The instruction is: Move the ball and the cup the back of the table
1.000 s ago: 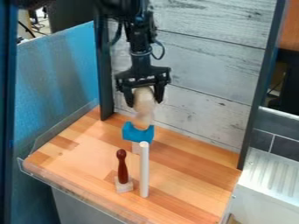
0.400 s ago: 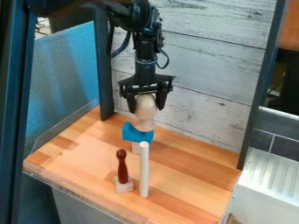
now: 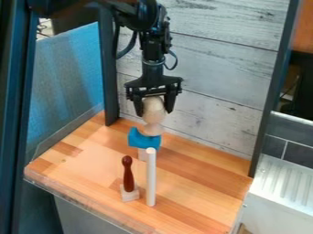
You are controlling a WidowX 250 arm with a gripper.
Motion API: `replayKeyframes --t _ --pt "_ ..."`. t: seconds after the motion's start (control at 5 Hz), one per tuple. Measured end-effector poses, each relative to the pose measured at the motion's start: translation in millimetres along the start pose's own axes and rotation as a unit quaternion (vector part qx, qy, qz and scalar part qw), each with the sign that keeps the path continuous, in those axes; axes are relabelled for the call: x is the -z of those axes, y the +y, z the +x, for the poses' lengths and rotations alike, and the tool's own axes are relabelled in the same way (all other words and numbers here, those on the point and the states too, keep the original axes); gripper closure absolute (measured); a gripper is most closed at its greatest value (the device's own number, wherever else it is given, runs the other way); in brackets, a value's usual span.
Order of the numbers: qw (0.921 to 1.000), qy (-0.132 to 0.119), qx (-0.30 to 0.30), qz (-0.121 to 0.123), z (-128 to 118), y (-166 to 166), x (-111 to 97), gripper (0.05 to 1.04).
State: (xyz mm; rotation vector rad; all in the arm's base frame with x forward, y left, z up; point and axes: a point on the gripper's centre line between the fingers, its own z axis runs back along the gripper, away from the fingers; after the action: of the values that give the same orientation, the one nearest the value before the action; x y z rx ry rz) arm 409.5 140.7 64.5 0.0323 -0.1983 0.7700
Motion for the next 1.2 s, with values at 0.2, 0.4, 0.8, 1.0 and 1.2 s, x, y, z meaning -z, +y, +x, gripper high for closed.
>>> replayKeyframes --t 0.2,0.4,0.8,1.0,1.2 --pt "0.9998 0.015 0.006 -0.01 -5 -2 1 0.191" --pt "0.9995 0.009 0.026 -0.014 -21 -6 -9 0.191" --pt "0.9962 -0.003 0.087 -0.006 -67 -32 -7 0.191" --pt "0.9947 -0.014 0.101 0.004 -77 -46 -8 0.191" --pt "0.993 -0.011 0.11 0.041 -85 -58 23 0.191"
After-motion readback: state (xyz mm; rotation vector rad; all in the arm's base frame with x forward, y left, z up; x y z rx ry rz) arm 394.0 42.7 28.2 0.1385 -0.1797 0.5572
